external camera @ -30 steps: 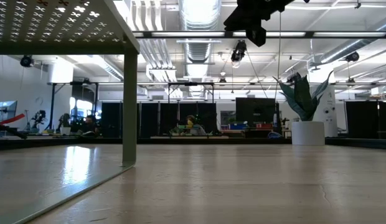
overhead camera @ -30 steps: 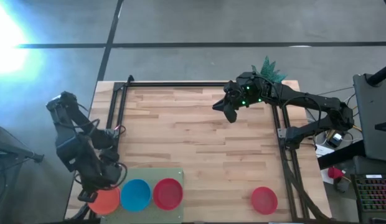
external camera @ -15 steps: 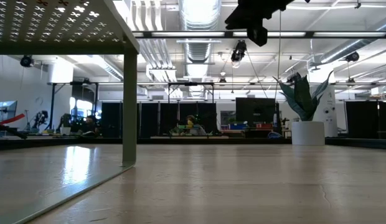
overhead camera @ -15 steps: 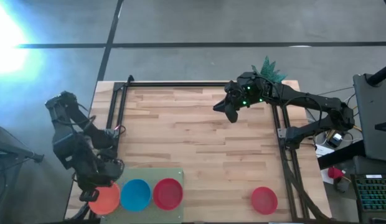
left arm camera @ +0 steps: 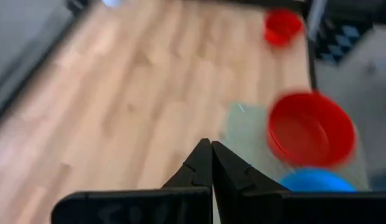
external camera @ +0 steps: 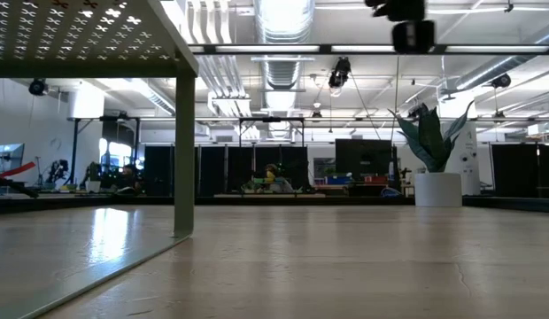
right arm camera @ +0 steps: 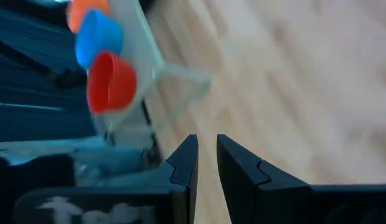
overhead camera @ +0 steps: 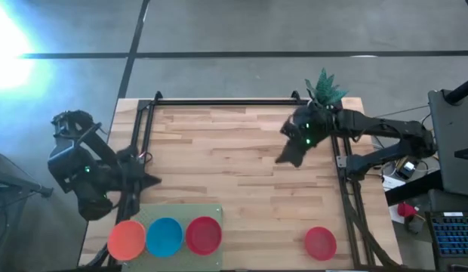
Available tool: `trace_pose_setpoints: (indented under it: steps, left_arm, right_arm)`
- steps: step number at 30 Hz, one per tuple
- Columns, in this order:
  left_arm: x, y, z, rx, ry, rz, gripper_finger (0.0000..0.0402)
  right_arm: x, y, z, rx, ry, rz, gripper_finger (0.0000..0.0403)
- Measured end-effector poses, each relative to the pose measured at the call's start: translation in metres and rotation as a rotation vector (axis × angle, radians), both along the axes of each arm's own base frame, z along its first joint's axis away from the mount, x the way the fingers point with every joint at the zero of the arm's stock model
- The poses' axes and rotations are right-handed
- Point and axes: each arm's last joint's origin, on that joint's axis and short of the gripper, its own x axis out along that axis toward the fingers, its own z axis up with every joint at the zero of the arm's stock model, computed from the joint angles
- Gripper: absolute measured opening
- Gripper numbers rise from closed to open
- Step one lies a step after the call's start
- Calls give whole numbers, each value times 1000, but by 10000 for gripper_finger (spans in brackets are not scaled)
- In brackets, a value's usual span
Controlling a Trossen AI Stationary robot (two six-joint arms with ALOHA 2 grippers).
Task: Pick & Place Mini bowls
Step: Stack the red bowl on the red bowls on the shelf
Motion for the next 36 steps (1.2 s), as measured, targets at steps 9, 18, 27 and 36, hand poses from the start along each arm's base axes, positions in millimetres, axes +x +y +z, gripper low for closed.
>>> trace_pose_setpoints:
  steps: [9, 18, 27, 36]
  left_arm:
    - [-3, 15, 9, 161, -239, 185, 0]
    - [-5, 22, 14, 232, -361, 267, 0]
    - [-3, 27, 15, 261, -353, 285, 0]
    - [-1, 29, 15, 332, -328, 265, 0]
  right_arm:
    - [-12, 64, -7, 217, 278, -35, 57]
    - [-30, 114, -12, 223, 393, -283, 57]
    - [-39, 165, -42, 204, 595, -485, 56]
    - [-24, 206, -86, 229, 884, -504, 56]
